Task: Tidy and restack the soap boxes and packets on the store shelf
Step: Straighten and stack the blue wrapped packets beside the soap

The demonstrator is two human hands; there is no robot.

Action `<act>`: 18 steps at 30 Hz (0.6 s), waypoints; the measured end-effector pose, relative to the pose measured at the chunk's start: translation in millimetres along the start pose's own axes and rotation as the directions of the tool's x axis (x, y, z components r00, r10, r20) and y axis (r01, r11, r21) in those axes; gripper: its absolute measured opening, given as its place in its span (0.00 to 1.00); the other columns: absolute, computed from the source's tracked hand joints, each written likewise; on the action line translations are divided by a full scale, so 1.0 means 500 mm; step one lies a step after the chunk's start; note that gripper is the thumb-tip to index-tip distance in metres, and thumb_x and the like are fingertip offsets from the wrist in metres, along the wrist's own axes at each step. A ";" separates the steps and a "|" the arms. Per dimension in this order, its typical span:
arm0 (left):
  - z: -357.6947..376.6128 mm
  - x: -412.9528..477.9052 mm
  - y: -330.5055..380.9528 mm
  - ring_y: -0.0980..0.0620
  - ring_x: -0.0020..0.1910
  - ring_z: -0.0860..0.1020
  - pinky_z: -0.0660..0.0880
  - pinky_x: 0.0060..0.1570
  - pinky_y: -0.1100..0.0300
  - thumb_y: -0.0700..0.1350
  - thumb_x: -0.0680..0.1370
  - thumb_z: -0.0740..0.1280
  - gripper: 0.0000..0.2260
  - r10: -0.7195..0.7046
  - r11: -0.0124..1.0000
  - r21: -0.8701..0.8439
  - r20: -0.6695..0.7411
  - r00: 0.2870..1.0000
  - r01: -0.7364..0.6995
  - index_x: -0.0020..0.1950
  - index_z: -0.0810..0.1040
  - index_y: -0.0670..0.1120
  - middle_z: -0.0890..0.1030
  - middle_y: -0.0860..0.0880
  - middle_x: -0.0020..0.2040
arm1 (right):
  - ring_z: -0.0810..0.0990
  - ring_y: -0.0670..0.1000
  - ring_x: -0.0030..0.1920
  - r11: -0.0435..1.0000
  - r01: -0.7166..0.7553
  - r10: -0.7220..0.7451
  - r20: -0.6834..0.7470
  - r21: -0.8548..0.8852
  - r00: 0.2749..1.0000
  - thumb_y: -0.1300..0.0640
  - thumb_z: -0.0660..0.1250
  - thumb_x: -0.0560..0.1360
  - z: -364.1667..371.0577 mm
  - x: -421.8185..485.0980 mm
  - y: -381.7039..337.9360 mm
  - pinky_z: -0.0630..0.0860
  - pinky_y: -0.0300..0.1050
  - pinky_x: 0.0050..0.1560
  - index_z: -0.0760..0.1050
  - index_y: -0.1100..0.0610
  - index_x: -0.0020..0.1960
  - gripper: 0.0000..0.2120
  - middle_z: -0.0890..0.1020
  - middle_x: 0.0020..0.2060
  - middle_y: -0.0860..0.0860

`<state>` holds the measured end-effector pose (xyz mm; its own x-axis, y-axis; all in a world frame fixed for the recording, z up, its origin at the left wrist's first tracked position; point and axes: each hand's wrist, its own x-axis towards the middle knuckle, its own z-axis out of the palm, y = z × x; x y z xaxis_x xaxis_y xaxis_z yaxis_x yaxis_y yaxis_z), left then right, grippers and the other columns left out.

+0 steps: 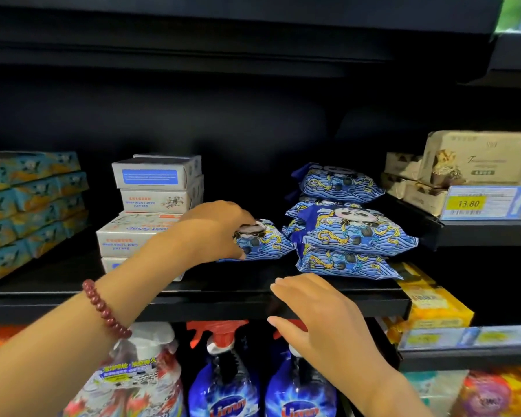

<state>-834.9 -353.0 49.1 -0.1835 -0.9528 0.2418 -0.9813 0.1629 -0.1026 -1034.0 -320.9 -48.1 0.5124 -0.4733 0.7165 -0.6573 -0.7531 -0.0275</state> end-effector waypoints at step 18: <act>0.061 0.018 0.023 0.45 0.63 0.74 0.72 0.56 0.54 0.41 0.80 0.62 0.23 -0.265 0.958 0.100 -0.048 0.963 0.268 0.73 0.65 0.55 0.72 0.48 0.69 | 0.83 0.47 0.44 0.997 0.051 -0.053 0.038 0.052 0.998 0.52 0.82 0.57 -0.009 0.009 0.005 0.79 0.35 0.37 0.83 0.55 0.46 0.20 0.84 0.42 0.45</act>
<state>-846.0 -367.6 20.7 0.0801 -0.9486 0.3063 -0.9836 -0.1251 -0.1301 -1035.8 -322.6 -41.7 0.5669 -0.4500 0.6901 -0.6006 -0.7990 -0.0276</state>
